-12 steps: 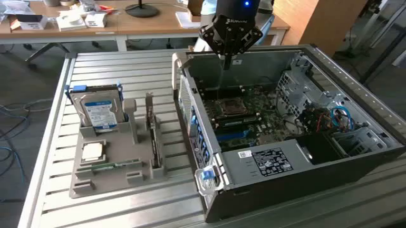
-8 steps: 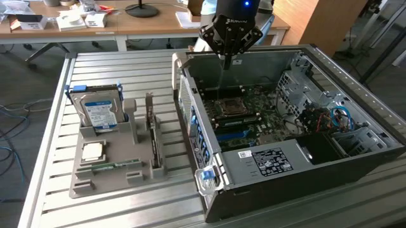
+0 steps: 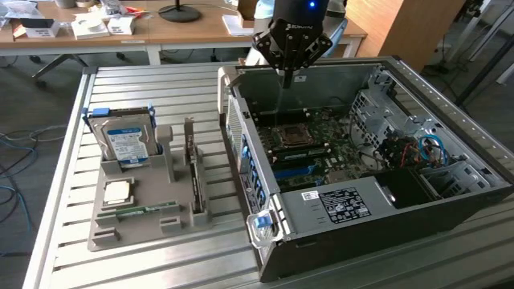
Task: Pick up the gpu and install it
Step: 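Reach for the gpu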
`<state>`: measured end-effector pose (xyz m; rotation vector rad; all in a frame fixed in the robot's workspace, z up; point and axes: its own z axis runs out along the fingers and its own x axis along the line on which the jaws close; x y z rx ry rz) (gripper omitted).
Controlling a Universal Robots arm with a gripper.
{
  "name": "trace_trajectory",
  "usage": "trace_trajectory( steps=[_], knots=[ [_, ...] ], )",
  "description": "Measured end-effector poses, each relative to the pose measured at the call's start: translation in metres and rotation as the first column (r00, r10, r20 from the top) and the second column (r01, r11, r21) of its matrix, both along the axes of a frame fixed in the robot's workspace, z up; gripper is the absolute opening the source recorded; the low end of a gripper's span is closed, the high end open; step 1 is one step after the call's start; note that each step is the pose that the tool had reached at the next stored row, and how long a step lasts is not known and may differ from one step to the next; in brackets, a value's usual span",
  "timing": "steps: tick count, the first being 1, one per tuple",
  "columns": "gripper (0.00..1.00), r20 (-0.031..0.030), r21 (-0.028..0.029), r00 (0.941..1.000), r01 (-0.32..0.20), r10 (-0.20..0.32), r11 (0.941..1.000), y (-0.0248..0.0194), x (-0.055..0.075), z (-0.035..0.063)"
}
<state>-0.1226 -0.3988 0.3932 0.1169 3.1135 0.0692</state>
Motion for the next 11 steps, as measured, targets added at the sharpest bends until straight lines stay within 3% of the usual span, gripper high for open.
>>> trace_trajectory(
  steps=[11],
  knots=[
    [0.11,-0.0002,-0.0002,1.0000,0.000,0.000,1.0000,0.0005,-0.021,-0.0006]
  ],
)
